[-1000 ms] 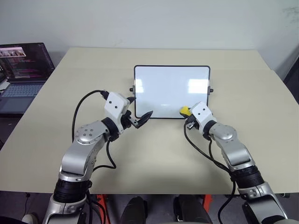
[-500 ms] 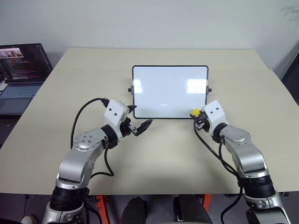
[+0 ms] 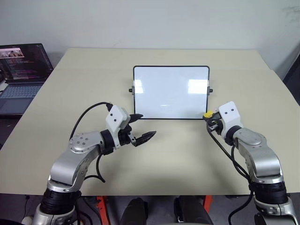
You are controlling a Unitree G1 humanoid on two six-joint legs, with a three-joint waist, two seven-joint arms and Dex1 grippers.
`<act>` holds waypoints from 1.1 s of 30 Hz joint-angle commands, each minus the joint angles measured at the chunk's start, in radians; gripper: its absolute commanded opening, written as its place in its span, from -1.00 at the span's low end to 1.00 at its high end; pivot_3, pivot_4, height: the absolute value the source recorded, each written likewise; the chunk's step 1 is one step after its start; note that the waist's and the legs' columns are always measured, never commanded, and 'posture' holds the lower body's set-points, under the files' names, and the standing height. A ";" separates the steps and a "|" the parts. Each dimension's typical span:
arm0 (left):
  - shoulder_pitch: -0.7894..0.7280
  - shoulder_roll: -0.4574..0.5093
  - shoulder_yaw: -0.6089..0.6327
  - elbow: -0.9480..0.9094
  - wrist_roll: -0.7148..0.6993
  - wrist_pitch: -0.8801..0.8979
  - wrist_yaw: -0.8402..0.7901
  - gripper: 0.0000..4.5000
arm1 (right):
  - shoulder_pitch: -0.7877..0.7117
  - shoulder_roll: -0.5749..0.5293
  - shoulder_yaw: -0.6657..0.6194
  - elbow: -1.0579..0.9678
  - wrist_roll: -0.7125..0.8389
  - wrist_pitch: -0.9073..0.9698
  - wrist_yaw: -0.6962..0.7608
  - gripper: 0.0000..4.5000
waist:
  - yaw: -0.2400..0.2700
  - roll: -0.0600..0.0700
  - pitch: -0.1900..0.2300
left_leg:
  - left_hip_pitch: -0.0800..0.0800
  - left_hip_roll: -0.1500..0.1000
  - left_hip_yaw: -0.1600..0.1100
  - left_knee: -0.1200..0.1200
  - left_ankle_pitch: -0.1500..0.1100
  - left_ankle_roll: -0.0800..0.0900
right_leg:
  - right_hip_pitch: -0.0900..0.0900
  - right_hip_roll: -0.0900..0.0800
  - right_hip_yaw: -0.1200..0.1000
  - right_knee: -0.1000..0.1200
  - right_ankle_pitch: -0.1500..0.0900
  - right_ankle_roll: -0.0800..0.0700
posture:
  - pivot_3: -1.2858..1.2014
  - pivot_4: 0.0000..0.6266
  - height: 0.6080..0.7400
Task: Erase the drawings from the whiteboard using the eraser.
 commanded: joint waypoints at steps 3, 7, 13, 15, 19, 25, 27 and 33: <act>-0.017 0.040 -0.029 0.002 -0.029 -0.050 -0.114 1.00 | 0.006 0.039 -0.120 -0.119 0.053 0.168 -0.055 -0.51 | 0.001 0.000 0.000 | 0.000 0.000 0.000 0.000 0.000 0.000 | 0.000 0.000 0.000 0.000 0.000 0.000 | 0.03 -0.52 1.00; -0.027 0.056 -0.054 0.020 -0.036 -0.065 -0.176 1.00 | -0.004 0.085 -0.179 -0.129 0.075 0.256 -0.103 -0.51 | 0.000 0.000 0.000 | 0.000 0.000 0.000 0.000 0.000 0.000 | 0.000 0.000 0.000 0.000 0.000 0.000 | 0.03 -0.52 1.00; -0.046 0.068 -0.084 0.047 -0.023 -0.086 -0.226 1.00 | -0.018 0.109 -0.207 -0.112 0.096 0.288 -0.148 -0.51 | 0.000 0.001 0.000 | 0.000 0.000 0.000 0.000 0.000 0.000 | 0.000 0.000 0.000 0.000 0.000 0.000 | 0.03 -0.52 1.00; -0.047 0.067 -0.086 0.048 -0.021 -0.091 -0.228 1.00 | -0.024 0.112 -0.210 -0.101 0.102 0.287 -0.157 -0.51 | 0.000 0.001 0.000 | 0.000 0.000 0.000 0.000 0.000 0.000 | 0.000 0.000 0.000 0.000 0.000 0.000 | 0.03 -0.52 1.00; -0.042 0.069 -0.088 0.043 -0.020 -0.097 -0.229 1.00 | -0.037 0.109 -0.209 -0.081 0.111 0.279 -0.167 -0.51 | -0.001 0.001 0.000 | 0.000 0.000 0.000 0.000 0.000 0.000 | 0.000 0.000 0.000 0.000 0.000 0.000 | 0.03 -0.52 1.00; -0.024 0.085 -0.088 0.033 -0.011 -0.104 -0.227 1.00 | -0.049 0.112 -0.202 -0.041 0.127 0.260 -0.181 -0.51 | -0.001 0.001 0.000 | 0.000 0.000 0.000 0.000 0.000 0.000 | 0.000 0.000 0.000 0.000 0.000 0.000 | 0.03 -0.52 1.00; -0.020 0.089 -0.085 0.029 -0.011 -0.104 -0.223 1.00 | -0.050 0.111 -0.201 -0.033 0.133 0.258 -0.185 -0.51 | -0.001 0.001 0.000 | 0.000 0.000 0.000 0.000 0.000 0.000 | 0.000 0.000 0.000 0.000 0.000 0.000 | 0.03 -0.52 1.00; -0.020 0.093 -0.083 0.026 -0.010 -0.100 -0.216 1.00 | -0.057 0.116 -0.187 -0.016 0.140 0.250 -0.190 -0.51 | -0.001 0.001 0.000 | 0.000 0.000 0.000 0.000 0.000 0.000 | 0.000 0.000 0.000 0.000 0.000 0.000 | 0.03 -0.52 1.00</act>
